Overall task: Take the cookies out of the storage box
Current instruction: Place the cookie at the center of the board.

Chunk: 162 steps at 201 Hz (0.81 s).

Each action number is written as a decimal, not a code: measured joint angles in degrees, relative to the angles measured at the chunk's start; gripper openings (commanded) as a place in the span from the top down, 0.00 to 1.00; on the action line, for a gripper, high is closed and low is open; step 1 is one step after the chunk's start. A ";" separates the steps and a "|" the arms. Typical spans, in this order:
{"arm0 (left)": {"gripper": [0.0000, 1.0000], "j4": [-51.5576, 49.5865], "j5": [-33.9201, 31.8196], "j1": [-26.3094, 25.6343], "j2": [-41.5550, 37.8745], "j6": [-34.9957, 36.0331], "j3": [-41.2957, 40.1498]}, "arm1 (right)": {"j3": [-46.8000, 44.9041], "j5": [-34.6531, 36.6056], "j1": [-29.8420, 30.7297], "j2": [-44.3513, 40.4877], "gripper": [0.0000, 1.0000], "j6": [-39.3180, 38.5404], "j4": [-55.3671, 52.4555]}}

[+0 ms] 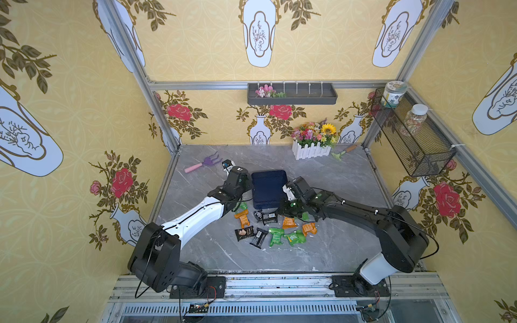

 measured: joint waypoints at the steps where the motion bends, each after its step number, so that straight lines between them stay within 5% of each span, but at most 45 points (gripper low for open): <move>1: 0.54 0.00 0.00 0.00 0.00 -0.11 -0.04 | 0.00 0.00 0.00 0.00 1.00 0.00 0.00; 152: 0.55 2.91 1.51 5.75 -4.17 -5.75 -7.67 | -1.95 5.20 -0.35 3.10 1.00 -2.08 -1.25; 162: 0.55 3.10 1.44 6.54 -4.42 -6.64 -8.33 | -1.95 5.49 -0.33 3.19 0.91 -2.23 -1.38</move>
